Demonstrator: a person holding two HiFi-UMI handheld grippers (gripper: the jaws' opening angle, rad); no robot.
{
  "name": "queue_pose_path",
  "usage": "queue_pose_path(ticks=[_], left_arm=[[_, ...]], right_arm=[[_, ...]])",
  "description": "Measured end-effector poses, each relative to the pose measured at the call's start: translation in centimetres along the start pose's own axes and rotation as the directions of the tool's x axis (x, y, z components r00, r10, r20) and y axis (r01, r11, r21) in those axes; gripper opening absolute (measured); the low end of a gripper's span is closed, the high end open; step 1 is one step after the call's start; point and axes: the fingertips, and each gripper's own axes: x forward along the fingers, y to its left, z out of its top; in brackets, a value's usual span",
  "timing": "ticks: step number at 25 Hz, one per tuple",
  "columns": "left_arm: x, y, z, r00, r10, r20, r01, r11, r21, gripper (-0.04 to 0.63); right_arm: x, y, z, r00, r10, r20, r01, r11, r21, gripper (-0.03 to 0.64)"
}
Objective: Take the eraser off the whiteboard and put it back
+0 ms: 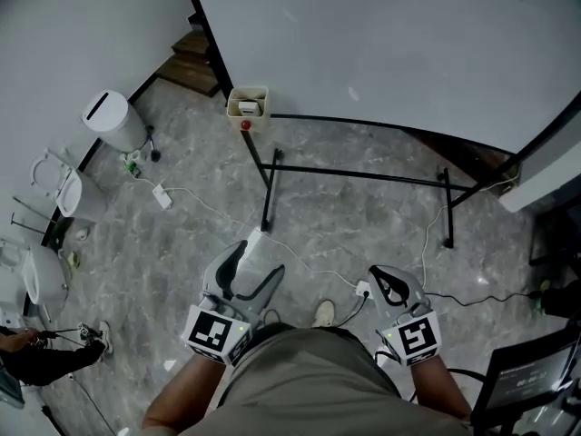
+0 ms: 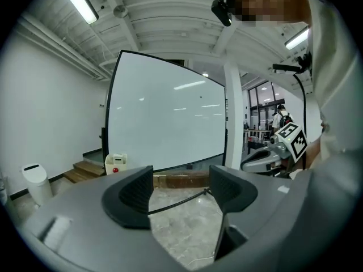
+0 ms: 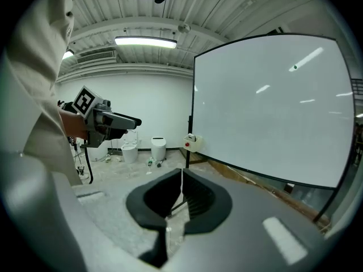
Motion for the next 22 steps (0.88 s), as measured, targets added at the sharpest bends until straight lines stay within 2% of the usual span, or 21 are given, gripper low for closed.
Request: queue_pose_path(ticks=[4,9,17,22], left_arm=[[-3.1,-1.8,0.7,0.998,-0.049,0.037,0.049,0.999,-0.002,0.32],[-9.7,-0.8,0.1,0.996,-0.066,0.058,0.065,0.998,0.004,0.319],[-22.1,1.7,-3.9,0.993,-0.099,0.069,0.104,0.992,-0.077,0.308],[-26.8,1.2,-7.2,0.99,-0.133,0.048,0.137,0.987,-0.08,0.29]], right_arm=[[-0.6,3.2,0.7,1.0,-0.002,0.004,0.002,1.0,-0.02,0.017],[-0.4,9.3,3.2,1.0,0.01,0.017,-0.009,0.999,-0.039,0.018],[-1.1,21.5,4.4,1.0,0.016,0.008,-0.015,0.997,-0.075,0.018],[-3.4,26.8,3.1,1.0,0.003,-0.023,-0.004,0.998,-0.057,0.018]])
